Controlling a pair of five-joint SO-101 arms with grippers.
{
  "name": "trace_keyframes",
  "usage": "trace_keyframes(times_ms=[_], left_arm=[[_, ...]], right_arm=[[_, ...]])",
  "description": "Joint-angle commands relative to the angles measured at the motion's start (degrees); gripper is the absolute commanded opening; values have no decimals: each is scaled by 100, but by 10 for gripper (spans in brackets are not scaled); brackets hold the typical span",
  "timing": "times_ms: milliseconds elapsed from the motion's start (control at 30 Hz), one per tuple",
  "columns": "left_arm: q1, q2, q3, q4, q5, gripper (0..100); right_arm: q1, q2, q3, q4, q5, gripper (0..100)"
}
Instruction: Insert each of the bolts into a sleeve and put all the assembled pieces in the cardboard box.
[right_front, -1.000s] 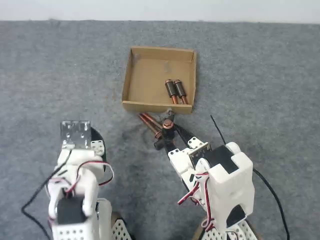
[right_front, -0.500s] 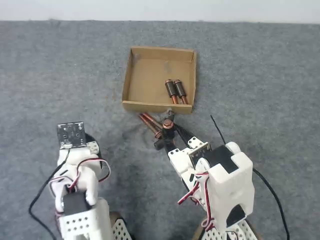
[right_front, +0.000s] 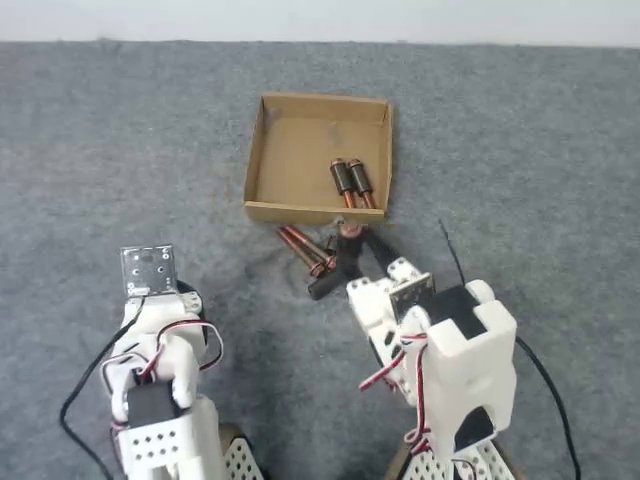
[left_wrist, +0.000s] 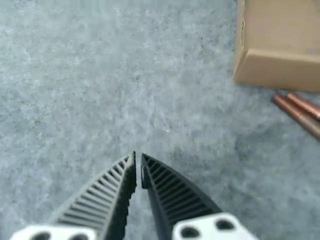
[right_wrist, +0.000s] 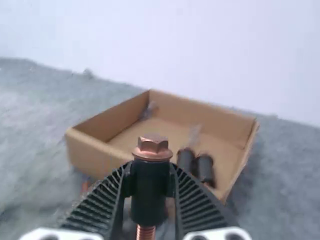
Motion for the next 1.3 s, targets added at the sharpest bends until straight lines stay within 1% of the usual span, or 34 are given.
trace_keyframes(times_ms=[0, 167, 333, 467, 633, 867, 1100, 1200, 1267], left_arm=[[-26, 484, -22, -176, -53, 11], [-26, 668, -22, -396, -53, 11], [-26, 668, -22, -404, -53, 11], [-26, 668, -22, -413, -53, 11], [-26, 668, -22, -413, -53, 11], [-26, 668, -22, -422, -62, 11], [-26, 668, -22, -422, -62, 11], [-26, 668, -22, -422, -88, 12], [-26, 668, -22, -422, -290, 12]], right_arm=[[303, -259, -782, -119, -18, 6], [488, -303, -1670, 637, -9, 6], [620, -303, -2488, 1420, -9, 6], [637, -303, -3121, 2273, -9, 6], [637, -303, -3974, 3820, -9, 6], [646, -312, -5073, 6255, -9, 6], [954, -312, -6198, 8101, 0, 6], [1156, -312, -6866, 9305, 0, 6], [1279, -312, -7402, 10308, 0, 6]])
